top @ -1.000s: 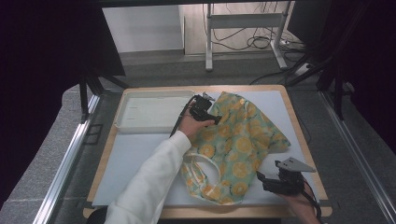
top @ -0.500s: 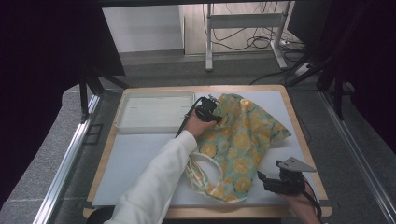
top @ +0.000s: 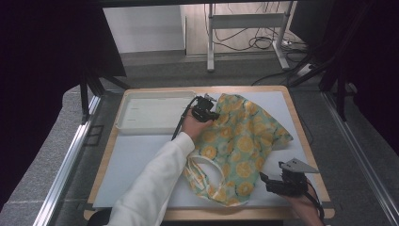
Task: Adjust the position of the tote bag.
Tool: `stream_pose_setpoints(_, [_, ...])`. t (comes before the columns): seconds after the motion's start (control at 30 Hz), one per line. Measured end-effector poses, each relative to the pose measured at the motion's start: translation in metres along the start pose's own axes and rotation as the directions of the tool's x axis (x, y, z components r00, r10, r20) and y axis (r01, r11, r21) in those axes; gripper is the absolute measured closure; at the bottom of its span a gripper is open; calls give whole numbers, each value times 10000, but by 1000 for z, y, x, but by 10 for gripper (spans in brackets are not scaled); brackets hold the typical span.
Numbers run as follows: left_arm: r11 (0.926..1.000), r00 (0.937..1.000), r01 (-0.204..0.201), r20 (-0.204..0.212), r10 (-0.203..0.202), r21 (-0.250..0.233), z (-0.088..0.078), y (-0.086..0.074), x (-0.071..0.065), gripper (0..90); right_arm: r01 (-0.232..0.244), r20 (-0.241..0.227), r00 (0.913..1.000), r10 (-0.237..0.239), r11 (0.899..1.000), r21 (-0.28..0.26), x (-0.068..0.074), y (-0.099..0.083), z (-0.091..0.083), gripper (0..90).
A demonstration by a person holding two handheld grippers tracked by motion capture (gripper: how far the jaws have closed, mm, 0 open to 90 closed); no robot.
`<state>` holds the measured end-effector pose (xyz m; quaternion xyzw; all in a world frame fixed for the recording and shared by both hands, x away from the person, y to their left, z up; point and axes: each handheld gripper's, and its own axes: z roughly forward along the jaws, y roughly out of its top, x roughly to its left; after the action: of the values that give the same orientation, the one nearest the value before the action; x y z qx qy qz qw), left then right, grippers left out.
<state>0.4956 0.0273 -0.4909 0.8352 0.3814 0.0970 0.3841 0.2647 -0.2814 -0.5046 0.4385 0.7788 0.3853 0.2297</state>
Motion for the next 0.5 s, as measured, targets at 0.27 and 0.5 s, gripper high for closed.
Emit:
stream_pose_setpoints(0.27, [9997,9995,49,329,-41,-245,-8,-1,0,872,16,7,10000,-17,10000,48,0,0,1,165])
stream_pose_setpoints(0.5, [9997,9993,-44,360,52,-228,-11,-1,-1,878,-49,72,10000,49,10000,30,-2,0,1,172])
